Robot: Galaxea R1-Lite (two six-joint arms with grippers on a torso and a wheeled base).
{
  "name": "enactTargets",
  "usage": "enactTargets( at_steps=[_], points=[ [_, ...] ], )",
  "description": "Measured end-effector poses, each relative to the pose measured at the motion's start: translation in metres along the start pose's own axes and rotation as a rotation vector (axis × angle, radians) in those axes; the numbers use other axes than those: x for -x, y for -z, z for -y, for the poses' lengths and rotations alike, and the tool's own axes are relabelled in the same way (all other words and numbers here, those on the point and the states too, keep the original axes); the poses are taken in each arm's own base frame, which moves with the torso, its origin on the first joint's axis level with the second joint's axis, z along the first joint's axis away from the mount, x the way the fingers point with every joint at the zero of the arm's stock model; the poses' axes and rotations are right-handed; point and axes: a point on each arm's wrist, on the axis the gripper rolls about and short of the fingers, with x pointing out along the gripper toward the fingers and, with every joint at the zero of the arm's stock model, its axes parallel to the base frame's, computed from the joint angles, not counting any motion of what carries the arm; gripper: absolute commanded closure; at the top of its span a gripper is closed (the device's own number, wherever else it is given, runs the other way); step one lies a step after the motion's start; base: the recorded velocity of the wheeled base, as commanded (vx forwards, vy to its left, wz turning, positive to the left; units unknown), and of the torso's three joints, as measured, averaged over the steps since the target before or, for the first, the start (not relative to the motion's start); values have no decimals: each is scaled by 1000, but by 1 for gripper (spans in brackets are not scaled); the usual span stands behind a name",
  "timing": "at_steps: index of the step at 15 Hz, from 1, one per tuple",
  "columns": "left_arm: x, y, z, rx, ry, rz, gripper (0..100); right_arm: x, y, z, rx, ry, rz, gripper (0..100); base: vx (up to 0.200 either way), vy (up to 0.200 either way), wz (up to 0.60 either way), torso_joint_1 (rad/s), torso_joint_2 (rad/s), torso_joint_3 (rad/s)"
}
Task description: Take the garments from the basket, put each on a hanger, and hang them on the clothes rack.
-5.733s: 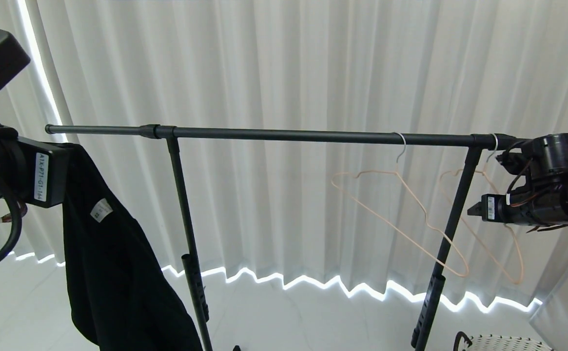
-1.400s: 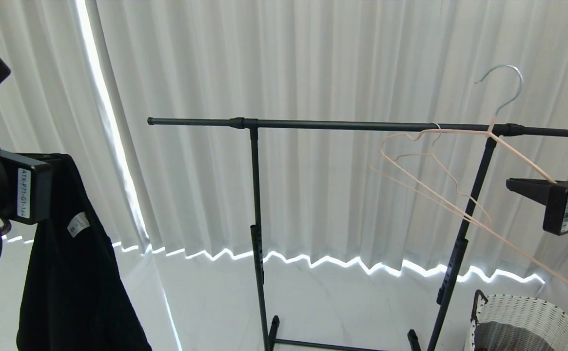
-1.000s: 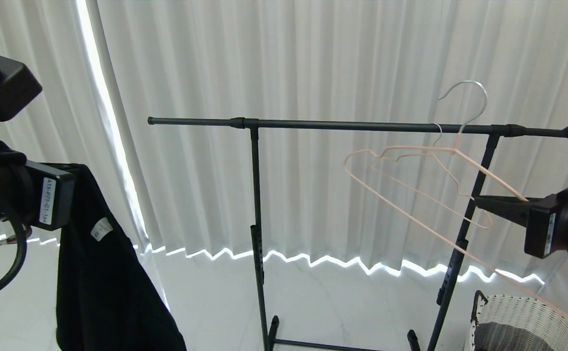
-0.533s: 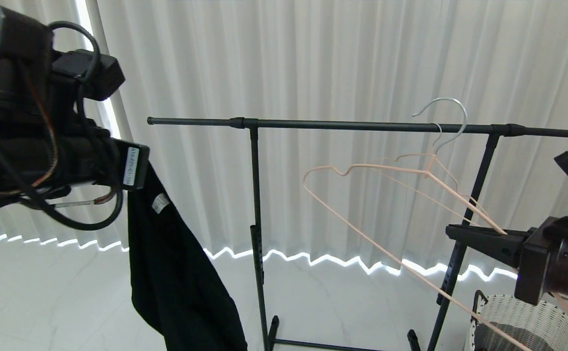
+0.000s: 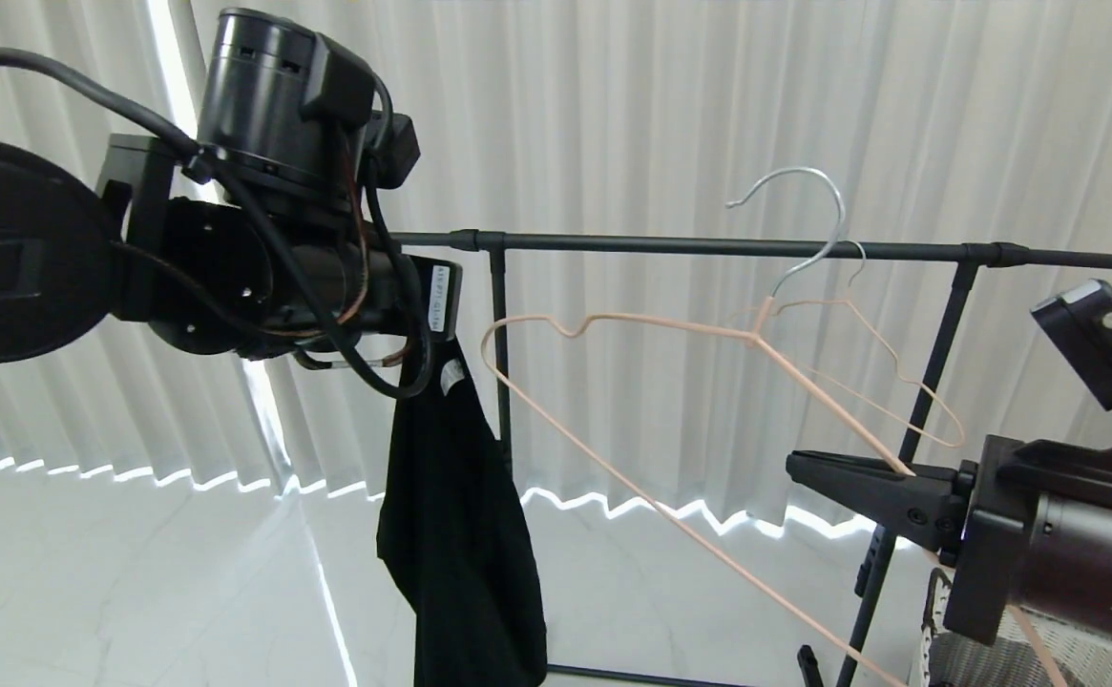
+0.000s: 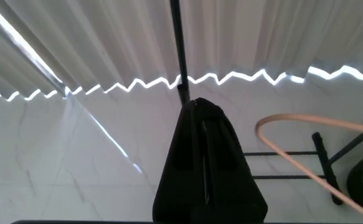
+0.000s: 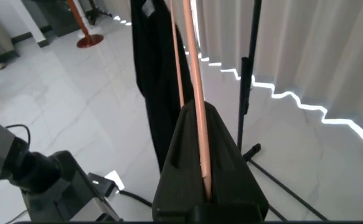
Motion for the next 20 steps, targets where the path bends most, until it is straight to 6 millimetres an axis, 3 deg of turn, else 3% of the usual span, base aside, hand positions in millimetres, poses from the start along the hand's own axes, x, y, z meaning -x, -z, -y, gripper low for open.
enactTargets(
  at_steps=[8, 20],
  points=[
    [-26, 2, -3, 2, -122, -35, 100, 6, -1, -4, 4, -68, -4, 100, 0, 0, 0, 0, 0, 0],
    [-6, -8, 4, 3, -10, 17, 100, -10, -7, -2, 5, -93, -9, 100, 0, 0, 0, 0, 0, 0]
  ],
)
